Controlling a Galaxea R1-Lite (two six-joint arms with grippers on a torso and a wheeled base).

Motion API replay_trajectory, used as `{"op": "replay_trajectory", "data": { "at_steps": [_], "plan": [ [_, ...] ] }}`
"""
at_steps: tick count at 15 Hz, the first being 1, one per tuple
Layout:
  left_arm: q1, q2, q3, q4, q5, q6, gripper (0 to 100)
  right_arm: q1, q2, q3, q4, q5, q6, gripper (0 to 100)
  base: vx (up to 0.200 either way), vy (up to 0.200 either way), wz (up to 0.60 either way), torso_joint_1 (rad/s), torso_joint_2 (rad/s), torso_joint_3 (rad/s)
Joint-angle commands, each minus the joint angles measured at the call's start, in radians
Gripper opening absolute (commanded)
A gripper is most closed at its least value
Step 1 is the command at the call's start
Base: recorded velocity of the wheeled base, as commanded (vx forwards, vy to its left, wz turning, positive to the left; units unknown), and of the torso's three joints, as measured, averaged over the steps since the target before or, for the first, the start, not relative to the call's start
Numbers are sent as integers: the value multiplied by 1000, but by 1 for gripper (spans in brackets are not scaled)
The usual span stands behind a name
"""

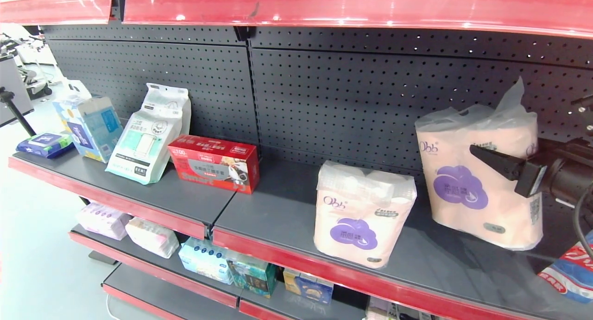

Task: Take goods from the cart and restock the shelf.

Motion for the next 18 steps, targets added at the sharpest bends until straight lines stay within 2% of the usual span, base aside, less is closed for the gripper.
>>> {"op": "replay_trajectory", "data": {
  "at_steps": [1, 7, 16, 18],
  "plan": [
    [0, 1, 0, 0, 0, 0, 100, 1, 92, 0, -52, 0, 28, 0, 0, 0, 0, 0, 0, 0],
    [0, 1, 0, 0, 0, 0, 100, 35, 167, -2, -138, 2, 112, 0, 0, 0, 0, 0, 0, 0],
    [0, 1, 0, 0, 0, 0, 100, 87, 364, 12, -436, 11, 262, 0, 0, 0, 0, 0, 0, 0],
    [0, 1, 0, 0, 0, 0, 100, 87, 390, 12, -447, 14, 264, 0, 0, 0, 0, 0, 0, 0]
  ]
}}
